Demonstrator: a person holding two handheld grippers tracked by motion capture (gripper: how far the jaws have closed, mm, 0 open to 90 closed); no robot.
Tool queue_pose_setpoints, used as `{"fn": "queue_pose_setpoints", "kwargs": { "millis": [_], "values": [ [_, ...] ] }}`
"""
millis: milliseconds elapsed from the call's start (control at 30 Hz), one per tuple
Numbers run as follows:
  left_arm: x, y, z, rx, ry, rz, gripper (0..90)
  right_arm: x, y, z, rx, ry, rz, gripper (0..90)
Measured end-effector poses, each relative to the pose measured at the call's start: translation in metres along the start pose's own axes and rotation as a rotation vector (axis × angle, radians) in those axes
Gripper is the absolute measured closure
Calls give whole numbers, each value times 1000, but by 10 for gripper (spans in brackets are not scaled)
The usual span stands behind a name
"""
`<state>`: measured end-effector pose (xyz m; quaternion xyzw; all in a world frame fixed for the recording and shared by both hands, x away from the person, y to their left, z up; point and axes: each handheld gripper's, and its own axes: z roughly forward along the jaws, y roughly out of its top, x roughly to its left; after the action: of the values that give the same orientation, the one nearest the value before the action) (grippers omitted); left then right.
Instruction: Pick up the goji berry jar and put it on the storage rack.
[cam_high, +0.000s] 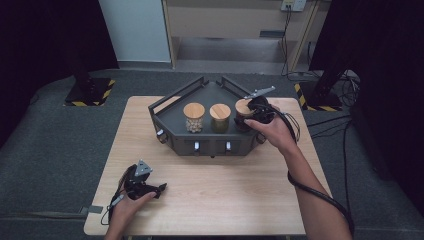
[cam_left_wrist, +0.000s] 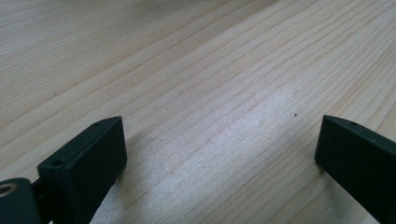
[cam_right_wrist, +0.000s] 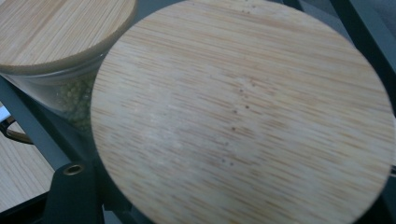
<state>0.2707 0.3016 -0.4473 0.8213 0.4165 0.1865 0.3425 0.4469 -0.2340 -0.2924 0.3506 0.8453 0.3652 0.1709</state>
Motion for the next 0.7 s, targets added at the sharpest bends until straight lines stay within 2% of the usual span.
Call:
{"fn": "queue_pose_setpoints", "kwargs": {
  "millis": [700],
  "values": [
    [0,0,0,0,0,0,10,-1,-8,6,-7,3,15,263]
  ]
}}
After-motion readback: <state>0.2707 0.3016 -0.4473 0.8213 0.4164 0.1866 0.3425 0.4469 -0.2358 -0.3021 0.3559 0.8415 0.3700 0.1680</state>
